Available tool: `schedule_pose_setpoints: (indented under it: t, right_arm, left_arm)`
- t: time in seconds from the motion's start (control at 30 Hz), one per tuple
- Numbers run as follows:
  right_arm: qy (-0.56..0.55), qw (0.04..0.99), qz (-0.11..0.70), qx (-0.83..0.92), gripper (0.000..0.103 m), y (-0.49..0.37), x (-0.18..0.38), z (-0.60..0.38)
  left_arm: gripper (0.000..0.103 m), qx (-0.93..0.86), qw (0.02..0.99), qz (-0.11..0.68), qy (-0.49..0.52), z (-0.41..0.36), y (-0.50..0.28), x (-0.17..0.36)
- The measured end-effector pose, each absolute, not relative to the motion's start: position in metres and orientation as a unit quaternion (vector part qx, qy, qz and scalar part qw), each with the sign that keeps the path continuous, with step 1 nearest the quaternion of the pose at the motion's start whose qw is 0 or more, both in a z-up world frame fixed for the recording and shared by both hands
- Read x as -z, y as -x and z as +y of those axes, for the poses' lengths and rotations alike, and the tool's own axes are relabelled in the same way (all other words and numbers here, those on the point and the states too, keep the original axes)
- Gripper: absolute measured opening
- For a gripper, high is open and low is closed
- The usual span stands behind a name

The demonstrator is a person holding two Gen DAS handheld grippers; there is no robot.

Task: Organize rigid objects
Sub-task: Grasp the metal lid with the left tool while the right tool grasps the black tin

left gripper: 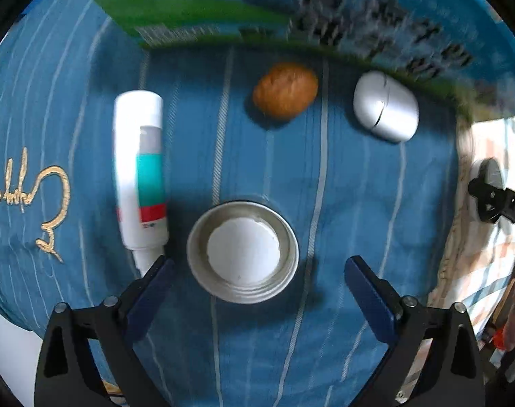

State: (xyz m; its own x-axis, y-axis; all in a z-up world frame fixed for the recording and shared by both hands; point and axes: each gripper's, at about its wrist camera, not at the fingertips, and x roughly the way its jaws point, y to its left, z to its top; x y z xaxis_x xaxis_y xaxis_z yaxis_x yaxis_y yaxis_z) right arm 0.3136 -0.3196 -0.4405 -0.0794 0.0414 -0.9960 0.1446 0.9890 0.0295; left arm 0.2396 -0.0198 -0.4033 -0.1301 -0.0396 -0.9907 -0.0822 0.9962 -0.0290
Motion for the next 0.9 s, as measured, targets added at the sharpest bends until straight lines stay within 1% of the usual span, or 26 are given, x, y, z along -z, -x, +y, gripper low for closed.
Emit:
schedule_pose_setpoints:
  t: [0.03, 0.1, 0.13, 0.17, 0.23, 0.27, 0.4, 0.53, 0.6, 0.7, 0.77, 0.9]
  right_arm:
    - [-0.062, 0.676, 0.733, 0.040, 0.078, -0.313, 0.443, -0.319]
    - [-0.056, 0.679, 0.731, 0.041, 0.078, -0.312, 0.443, -0.317]
    - [-0.053, 0.679, 0.732, 0.038, 0.078, -0.310, 0.443, -0.315]
    - [-0.051, 0.676, 0.735, 0.032, 0.077, -0.307, 0.443, -0.313]
    - [-0.045, 0.669, 0.741, 0.021, 0.077, -0.298, 0.443, -0.305]
    - [-0.038, 0.666, 0.745, 0.015, 0.077, -0.292, 0.444, -0.301]
    - [-0.019, 0.650, 0.759, -0.014, 0.077, -0.263, 0.450, -0.277]
    - [-0.011, 0.646, 0.763, -0.016, 0.077, -0.243, 0.454, -0.262]
    - [-0.016, 0.647, 0.762, -0.005, 0.079, -0.244, 0.455, -0.261]
    - [-0.022, 0.641, 0.767, 0.009, 0.082, -0.247, 0.459, -0.259]
    - [-0.014, 0.639, 0.769, 0.012, 0.084, -0.250, 0.462, -0.251]
    - [0.001, 0.644, 0.765, 0.019, 0.082, -0.250, 0.463, -0.243]
  left_arm:
    - [0.094, -0.013, 0.655, 0.755, 0.034, -0.023, -0.239, 0.409]
    - [0.078, -0.012, 0.647, 0.762, 0.021, -0.027, -0.238, 0.420]
    - [0.078, -0.014, 0.641, 0.767, 0.014, -0.029, -0.237, 0.427]
    - [0.075, -0.014, 0.637, 0.770, 0.013, -0.030, -0.236, 0.432]
    - [0.068, -0.015, 0.647, 0.762, 0.025, -0.028, -0.235, 0.430]
    - [0.062, -0.015, 0.648, 0.761, 0.025, -0.029, -0.234, 0.430]
    - [0.062, -0.004, 0.649, 0.760, 0.032, -0.038, -0.226, 0.422]
    - [0.062, 0.019, 0.646, 0.763, 0.015, -0.061, -0.210, 0.422]
    - [0.064, 0.016, 0.647, 0.762, 0.003, -0.069, -0.207, 0.427]
    - [0.065, 0.012, 0.652, 0.758, -0.002, -0.074, -0.207, 0.427]
    - [0.065, 0.012, 0.652, 0.758, -0.001, -0.078, -0.212, 0.430]
    - [0.062, 0.013, 0.654, 0.756, -0.001, -0.082, -0.212, 0.430]
